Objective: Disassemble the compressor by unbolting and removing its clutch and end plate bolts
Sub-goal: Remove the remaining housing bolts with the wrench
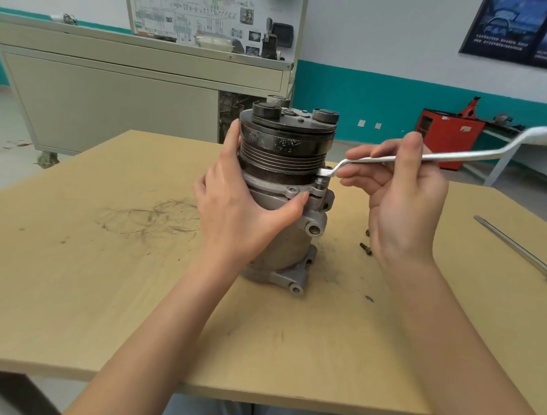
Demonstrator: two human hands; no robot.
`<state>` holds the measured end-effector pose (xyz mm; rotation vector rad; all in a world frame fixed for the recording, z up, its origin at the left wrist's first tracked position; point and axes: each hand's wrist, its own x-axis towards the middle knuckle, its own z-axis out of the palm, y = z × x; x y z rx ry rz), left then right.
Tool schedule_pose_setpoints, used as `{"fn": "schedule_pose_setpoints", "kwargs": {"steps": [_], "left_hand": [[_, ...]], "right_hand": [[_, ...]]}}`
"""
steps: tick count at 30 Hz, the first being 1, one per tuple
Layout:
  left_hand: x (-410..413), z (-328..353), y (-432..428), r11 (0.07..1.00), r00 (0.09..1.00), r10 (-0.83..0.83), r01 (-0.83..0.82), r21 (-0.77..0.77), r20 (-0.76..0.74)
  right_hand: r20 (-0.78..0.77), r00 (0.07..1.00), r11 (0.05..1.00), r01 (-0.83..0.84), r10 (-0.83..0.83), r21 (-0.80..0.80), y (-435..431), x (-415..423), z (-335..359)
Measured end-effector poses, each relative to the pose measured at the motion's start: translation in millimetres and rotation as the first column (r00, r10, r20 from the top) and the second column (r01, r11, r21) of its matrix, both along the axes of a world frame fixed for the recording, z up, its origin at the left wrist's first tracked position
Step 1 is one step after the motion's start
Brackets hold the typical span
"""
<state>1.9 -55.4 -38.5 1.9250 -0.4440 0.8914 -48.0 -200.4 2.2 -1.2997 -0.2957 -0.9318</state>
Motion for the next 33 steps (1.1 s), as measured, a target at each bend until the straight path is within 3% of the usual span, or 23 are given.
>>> {"fn": "schedule_pose_setpoints", "kwargs": {"steps": [8,11,13,15,17,19,21,23,25,28,33], "left_hand": [[-2.4,1.7,-0.1,1.0,1.0,0.006,-0.006,0.004,-0.002],[-2.9,2.6,-0.5,1.0,1.0,0.008,-0.008,0.017,-0.013],[-2.8,2.6,-0.3,1.0,1.0,0.008,-0.008,0.018,-0.02],[-2.4,2.5,-0.5,1.0,1.0,0.009,-0.009,0.011,-0.019],[-1.9,1.7,-0.7,1.0,1.0,0.003,-0.003,0.007,-0.019],[-1.2,1.2,-0.5,1.0,1.0,-0.001,0.001,0.005,-0.02],[-1.0,0.9,-0.7,1.0,1.0,0.004,-0.004,0.007,-0.021],[-1.0,0.9,-1.2,1.0,1.0,0.008,-0.008,0.011,-0.019],[-1.0,1.2,-1.4,1.0,1.0,0.012,-0.011,0.01,-0.015],[-0.6,1.1,-1.3,1.0,1.0,0.019,-0.019,0.01,-0.013],[-2.0,1.8,-1.3,1.0,1.0,0.018,-0.017,0.015,-0.024]], "right_hand": [[0.323,0.936,0.934,0.23,-0.136,-0.272,19.7,-5.6,-27.6],[0.161,0.985,0.991,0.085,-0.068,-0.103,4.3,5.5,-18.5],[-0.046,0.985,0.984,-0.16,0.164,0.082,-10.9,15.6,-6.4],[-0.187,0.894,0.895,-0.35,0.408,0.278,-19.0,24.6,2.2],[-0.2,0.841,0.826,-0.399,0.502,0.397,-23.1,28.7,5.6],[-0.144,0.882,0.834,-0.355,0.449,0.423,-29.6,26.0,9.3],[-0.146,0.962,0.943,-0.184,0.231,0.278,-37.8,16.8,14.2],[-0.135,0.988,0.997,0.076,-0.078,-0.019,-40.9,5.9,16.0],[-0.09,0.966,0.94,0.213,-0.244,-0.266,-34.8,-3.2,13.5],[-0.15,0.954,0.856,0.156,-0.261,-0.493,-18.2,-10.1,6.3],[-0.138,0.914,0.698,0.188,-0.382,-0.691,-2.2,-8.8,0.9]]}}
